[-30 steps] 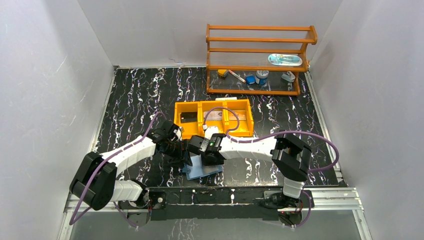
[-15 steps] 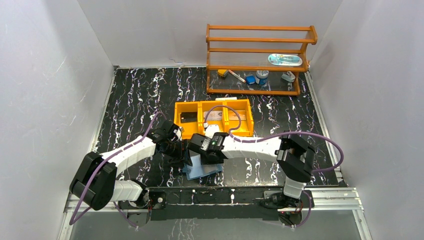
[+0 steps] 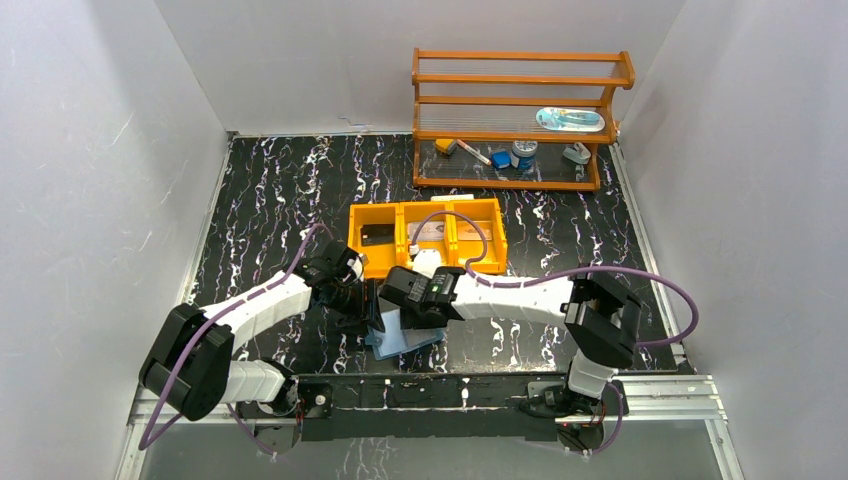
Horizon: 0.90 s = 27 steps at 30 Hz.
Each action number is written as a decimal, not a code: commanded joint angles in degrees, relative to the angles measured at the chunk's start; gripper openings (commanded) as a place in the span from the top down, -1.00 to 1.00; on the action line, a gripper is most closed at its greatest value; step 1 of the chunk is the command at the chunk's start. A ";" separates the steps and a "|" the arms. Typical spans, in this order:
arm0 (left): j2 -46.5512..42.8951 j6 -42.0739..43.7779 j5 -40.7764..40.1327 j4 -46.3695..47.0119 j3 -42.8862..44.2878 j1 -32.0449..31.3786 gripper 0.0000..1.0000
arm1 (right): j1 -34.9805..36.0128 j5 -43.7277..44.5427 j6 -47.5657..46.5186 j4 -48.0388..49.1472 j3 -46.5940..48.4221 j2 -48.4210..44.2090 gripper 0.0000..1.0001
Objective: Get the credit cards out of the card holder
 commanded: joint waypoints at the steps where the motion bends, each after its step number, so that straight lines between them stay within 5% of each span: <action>1: 0.27 0.46 1.96 -0.65 1.42 -0.18 -0.01 | 0.00 0.03 2.01 2.33 -1.82 -3.07 -0.13; 27: 0.07 0.56 2.40 -0.82 1.48 -0.18 0.00 | -2.29 -4.10 1.10 4.57 -5.11 1.73 -0.34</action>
